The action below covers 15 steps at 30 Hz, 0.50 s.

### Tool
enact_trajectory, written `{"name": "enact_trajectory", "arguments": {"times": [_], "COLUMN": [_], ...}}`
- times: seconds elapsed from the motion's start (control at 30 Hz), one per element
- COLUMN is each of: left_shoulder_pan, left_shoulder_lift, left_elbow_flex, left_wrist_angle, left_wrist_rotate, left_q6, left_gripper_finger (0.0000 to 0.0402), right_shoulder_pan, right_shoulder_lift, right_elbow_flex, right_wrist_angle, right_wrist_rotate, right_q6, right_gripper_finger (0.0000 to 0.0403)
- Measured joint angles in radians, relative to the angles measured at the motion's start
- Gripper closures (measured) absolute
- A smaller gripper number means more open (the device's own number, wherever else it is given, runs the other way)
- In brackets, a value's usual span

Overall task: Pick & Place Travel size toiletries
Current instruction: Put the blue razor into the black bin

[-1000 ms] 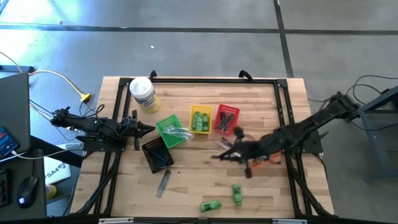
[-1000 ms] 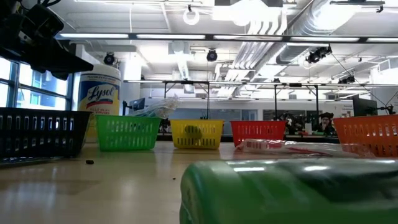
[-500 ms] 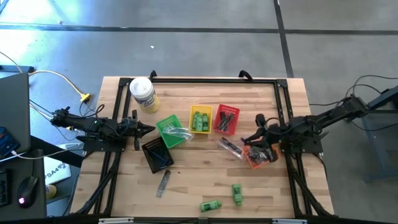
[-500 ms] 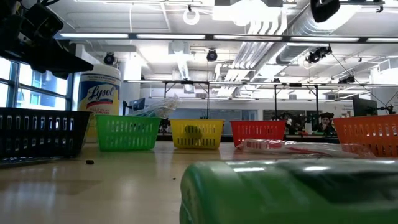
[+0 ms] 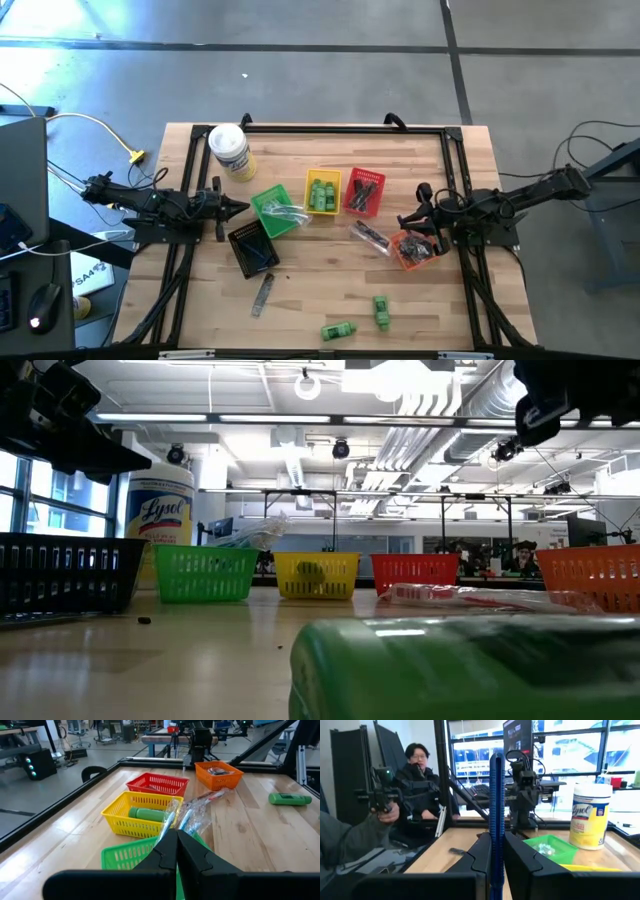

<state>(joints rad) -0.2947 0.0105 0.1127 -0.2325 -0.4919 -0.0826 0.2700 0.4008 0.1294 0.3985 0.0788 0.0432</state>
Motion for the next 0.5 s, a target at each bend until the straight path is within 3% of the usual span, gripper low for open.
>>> {"name": "enact_trajectory", "arguments": {"times": [0.5], "left_shoulder_pan": [0.000], "left_shoulder_lift": [0.000], "left_elbow_flex": [0.000], "left_wrist_angle": [0.002], "left_wrist_rotate": [0.000], "left_q6": [0.000], "left_gripper_finger": [0.0402], "right_shoulder_pan": [-0.005], "right_shoulder_lift": [-0.123], "right_elbow_flex": [-0.120], "right_wrist_angle": [0.077], "right_wrist_rotate": [0.025], "right_q6": [-0.015], "right_gripper_finger": [0.0374]}}
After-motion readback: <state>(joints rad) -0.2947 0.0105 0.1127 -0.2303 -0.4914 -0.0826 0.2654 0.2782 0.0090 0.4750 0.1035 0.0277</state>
